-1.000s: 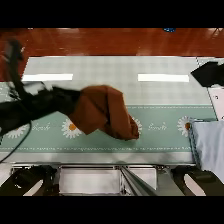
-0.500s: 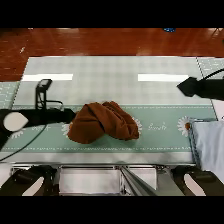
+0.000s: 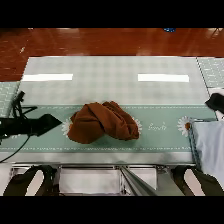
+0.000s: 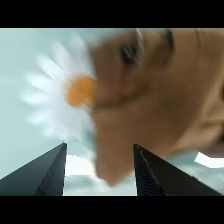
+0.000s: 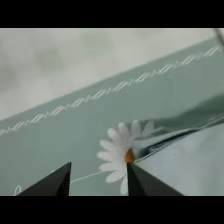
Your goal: Fold the shirts.
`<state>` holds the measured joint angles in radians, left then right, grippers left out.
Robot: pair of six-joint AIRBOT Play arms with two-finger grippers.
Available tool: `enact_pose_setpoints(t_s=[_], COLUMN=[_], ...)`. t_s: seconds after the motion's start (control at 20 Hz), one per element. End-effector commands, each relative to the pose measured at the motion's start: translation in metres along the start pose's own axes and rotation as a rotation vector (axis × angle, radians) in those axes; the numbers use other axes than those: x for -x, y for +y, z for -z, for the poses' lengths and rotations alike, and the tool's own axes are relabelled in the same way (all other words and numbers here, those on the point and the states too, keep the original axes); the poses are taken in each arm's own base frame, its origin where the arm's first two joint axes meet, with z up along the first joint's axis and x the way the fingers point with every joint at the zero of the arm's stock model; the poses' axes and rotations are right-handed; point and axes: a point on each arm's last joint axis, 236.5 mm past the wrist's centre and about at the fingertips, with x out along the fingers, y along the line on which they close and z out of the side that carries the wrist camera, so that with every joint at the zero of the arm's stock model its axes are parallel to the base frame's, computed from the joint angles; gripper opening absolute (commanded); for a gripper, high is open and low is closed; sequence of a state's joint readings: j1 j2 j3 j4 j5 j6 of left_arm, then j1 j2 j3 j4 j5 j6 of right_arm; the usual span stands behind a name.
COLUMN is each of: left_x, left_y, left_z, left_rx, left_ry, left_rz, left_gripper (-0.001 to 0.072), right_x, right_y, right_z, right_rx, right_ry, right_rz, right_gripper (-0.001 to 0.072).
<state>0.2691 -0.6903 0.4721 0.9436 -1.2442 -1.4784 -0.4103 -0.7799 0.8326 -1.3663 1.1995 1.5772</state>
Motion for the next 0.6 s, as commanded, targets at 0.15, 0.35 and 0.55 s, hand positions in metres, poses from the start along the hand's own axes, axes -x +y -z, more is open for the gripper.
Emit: enact_pose_setpoints(t_s=[0.15,0.35,0.55], left_x=[-0.030,-0.037,-0.047], left_y=[-0.012,-0.010,-0.023], left_z=[0.046,0.042,0.006], left_rx=[0.112,0.125,0.151], left_ry=[0.126,0.135,0.025], left_rz=[0.205,0.216,0.303], left_gripper=[0.0507,0.0507,0.0504], right_x=[-0.065,-0.073,-0.075], right_y=[0.048,0.046,0.073], right_z=[0.103,0.127,0.144], right_rx=[-0.127,-0.141,-0.138], right_ry=[0.240,0.296,0.333], right_rz=[-0.317,-0.321,-0.414], right_gripper=[0.0410,0.0411,0.0411])
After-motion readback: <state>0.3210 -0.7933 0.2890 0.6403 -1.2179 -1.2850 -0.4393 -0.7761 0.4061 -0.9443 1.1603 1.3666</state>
